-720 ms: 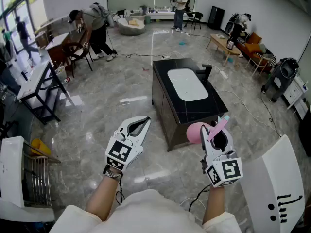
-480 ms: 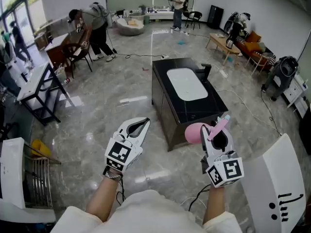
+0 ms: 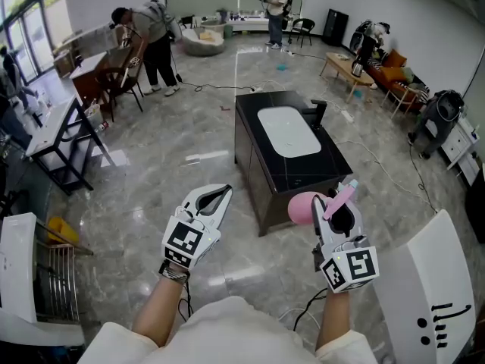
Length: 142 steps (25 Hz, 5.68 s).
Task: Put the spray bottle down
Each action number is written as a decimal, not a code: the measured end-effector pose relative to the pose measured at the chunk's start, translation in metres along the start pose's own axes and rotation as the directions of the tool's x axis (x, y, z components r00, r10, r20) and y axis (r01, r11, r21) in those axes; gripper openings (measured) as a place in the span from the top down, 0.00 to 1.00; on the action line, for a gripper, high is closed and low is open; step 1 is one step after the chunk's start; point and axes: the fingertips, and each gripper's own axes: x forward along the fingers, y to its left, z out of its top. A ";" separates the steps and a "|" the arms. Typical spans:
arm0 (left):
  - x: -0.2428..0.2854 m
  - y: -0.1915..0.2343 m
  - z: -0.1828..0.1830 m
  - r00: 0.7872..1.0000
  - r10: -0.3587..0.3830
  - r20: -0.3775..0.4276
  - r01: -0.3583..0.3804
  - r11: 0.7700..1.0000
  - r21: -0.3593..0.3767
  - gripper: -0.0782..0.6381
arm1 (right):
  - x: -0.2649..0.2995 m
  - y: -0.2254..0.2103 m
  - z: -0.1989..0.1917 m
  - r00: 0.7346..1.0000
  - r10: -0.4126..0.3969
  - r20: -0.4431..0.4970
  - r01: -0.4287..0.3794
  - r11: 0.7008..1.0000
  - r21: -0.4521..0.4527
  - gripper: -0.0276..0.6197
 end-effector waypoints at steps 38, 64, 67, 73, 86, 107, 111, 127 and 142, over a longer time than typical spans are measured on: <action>0.137 0.068 -0.035 1.000 0.012 -0.002 -0.012 1.000 -0.026 0.88 | 0.114 -0.094 -0.039 1.000 0.025 -0.001 -0.025 0.999 -0.023 0.72; 0.254 0.220 -0.078 0.999 0.003 -0.050 -0.006 0.998 -0.065 0.88 | 0.304 -0.139 -0.082 0.998 0.037 -0.058 -0.037 0.999 0.016 0.72; 0.258 0.231 -0.081 0.999 0.004 -0.054 -0.008 0.998 -0.067 0.88 | 0.318 -0.138 -0.083 0.997 0.042 -0.060 -0.041 0.999 0.016 0.72; 0.269 0.253 -0.091 0.998 0.002 -0.060 -0.006 0.997 -0.073 0.88 | 0.344 -0.138 -0.089 0.997 0.047 -0.068 -0.046 0.999 0.015 0.72; 0.303 0.321 -0.117 0.998 -0.023 -0.061 0.017 0.996 -0.086 0.88 | 0.423 -0.138 -0.110 0.996 0.029 -0.086 -0.028 0.999 0.015 0.72; 0.329 0.413 -0.164 0.992 0.002 -0.123 -0.016 0.993 -0.117 0.88 | 0.554 -0.138 -0.153 0.990 0.062 -0.123 -0.061 0.998 0.017 0.72; 0.343 0.427 -0.180 0.988 0.021 -0.152 -0.041 0.991 -0.126 0.88 | 0.586 -0.150 -0.181 0.986 0.088 -0.140 -0.083 0.996 0.040 0.72; 0.440 0.490 -0.221 0.977 0.026 -0.211 -0.057 0.988 -0.145 0.88 | 0.698 -0.216 -0.277 0.979 0.128 -0.157 -0.113 0.989 0.099 0.72; 0.484 0.516 -0.270 0.959 0.028 -0.283 -0.080 0.982 -0.171 0.88 | 0.767 -0.245 -0.379 0.966 0.140 -0.218 -0.114 0.985 0.127 0.72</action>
